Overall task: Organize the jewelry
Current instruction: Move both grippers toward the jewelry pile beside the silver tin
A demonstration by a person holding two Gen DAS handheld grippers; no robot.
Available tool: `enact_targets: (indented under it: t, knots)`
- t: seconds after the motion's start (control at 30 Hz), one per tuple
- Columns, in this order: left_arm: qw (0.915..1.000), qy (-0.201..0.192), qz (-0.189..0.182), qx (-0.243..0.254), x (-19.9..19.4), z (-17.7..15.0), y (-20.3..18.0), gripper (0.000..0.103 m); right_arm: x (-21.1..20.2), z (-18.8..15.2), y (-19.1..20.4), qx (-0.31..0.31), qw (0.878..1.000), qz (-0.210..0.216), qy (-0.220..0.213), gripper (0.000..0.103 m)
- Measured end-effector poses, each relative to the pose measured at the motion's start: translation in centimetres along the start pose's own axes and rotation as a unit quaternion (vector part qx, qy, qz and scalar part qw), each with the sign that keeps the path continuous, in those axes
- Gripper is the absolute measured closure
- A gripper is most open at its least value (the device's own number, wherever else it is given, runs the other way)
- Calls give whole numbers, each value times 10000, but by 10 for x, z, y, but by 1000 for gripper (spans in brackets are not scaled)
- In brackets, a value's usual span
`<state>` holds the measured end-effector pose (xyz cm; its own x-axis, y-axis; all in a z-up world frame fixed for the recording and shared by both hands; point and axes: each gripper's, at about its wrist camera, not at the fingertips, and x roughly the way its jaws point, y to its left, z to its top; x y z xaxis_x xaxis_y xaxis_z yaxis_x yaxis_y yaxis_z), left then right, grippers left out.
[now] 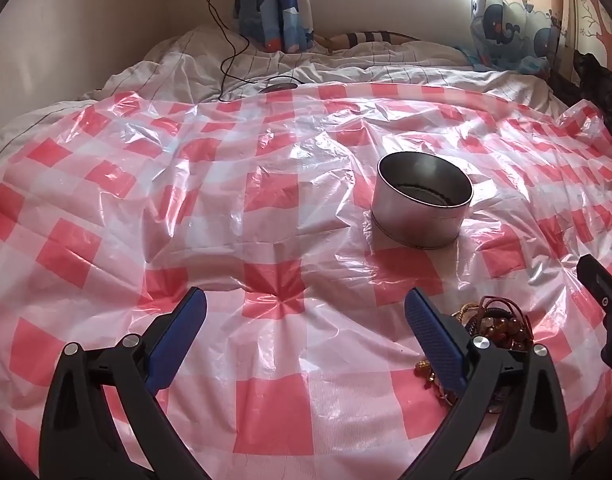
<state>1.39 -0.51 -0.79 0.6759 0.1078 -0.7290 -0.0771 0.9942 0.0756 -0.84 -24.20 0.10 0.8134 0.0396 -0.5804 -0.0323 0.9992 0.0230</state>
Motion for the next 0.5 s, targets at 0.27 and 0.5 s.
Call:
enact_targets:
  t: [0.27,0.5]
  knots:
    - [9998,166,90,69,14,23,-4,8,33,31,1,383,9983,439,94,7]
    - [9990,444,28,2,38,8,-4,8,40,15,13,132,9984,421,345,7]
